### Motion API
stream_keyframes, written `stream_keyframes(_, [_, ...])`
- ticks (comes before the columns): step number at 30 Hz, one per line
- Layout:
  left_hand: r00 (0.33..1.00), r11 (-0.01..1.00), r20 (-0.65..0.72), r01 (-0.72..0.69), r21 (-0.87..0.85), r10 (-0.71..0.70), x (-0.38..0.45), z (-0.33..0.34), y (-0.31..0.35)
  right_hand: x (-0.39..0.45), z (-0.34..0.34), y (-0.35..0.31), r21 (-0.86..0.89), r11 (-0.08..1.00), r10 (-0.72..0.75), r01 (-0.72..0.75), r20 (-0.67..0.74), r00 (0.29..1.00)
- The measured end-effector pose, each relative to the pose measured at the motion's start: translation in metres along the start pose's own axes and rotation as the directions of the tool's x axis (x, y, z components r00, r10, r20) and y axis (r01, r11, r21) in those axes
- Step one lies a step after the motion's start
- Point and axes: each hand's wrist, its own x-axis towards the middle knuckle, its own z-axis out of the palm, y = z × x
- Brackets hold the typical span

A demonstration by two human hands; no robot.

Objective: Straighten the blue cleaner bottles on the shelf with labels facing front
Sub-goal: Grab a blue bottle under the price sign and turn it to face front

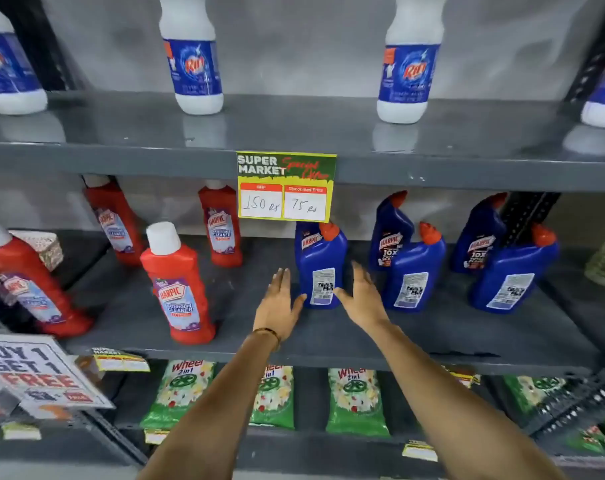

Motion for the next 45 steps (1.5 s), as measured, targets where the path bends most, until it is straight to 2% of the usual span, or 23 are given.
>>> stream_keyframes(2, [0.993,0.981,0.04,0.114,-0.156,-0.109,0.014,0.0,0.005,0.015,0.001,0.001,0.116,0.993,0.027,-0.038,0.092,0.995])
stream_keyframes(5, [0.97,0.928,0.122,0.236,-0.288,-0.208,0.036,-0.001,0.007,0.03,0.005,0.004,0.208,0.975,0.055,-0.08,0.124,0.991])
stream_keyframes(10, [0.961,0.879,0.204,0.257,-0.402,-0.188,0.059,0.008,0.007,0.037,0.013,0.01,0.304,0.948,0.061,-0.089,0.1,0.993])
stream_keyframes(14, [0.967,0.878,0.19,0.238,-0.416,-0.172,0.066,0.012,0.009,0.039,0.016,0.015,0.358,0.93,0.056,-0.087,0.095,0.994])
stream_keyframes(21, [0.988,0.869,0.055,0.15,-0.472,-0.141,0.056,0.006,0.008,0.046,0.003,0.01,0.491,0.869,-0.015,-0.061,0.151,0.988])
stream_keyframes(27, [0.982,0.921,-0.106,0.104,-0.375,-0.154,0.043,0.007,0.017,0.045,0.007,-0.01,0.545,0.835,-0.034,-0.081,0.198,0.98])
stream_keyframes(31, [0.98,0.957,-0.18,0.028,-0.288,-0.083,0.031,0.009,0.02,0.041,0.019,-0.021,0.559,0.825,0.001,-0.08,0.141,0.99])
stream_keyframes(33, [0.992,0.949,-0.109,0.024,-0.314,-0.061,0.03,0.007,0.013,0.038,0.018,-0.022,0.545,0.836,0.007,-0.069,0.115,0.993])
stream_keyframes(36, [0.986,0.835,0.165,0.111,-0.539,-0.025,0.04,-0.006,-0.005,0.036,0.012,-0.017,0.509,0.859,-0.017,-0.055,0.135,0.991])
stream_keyframes(38, [0.948,0.75,0.319,0.22,-0.624,-0.013,0.049,-0.015,-0.017,0.034,0.007,-0.014,0.51,0.858,-0.032,-0.069,0.187,0.982])
stream_keyframes(42, [0.875,0.738,0.484,0.314,-0.597,0.019,0.061,-0.019,-0.03,0.034,-0.003,-0.014,0.556,0.827,-0.112,-0.088,0.316,0.942])
stream_keyframes(45, [0.776,0.613,0.62,0.432,-0.661,0.121,0.059,-0.017,-0.031,0.035,-0.009,-0.015,0.594,0.794,-0.157,-0.126,0.401,0.902])
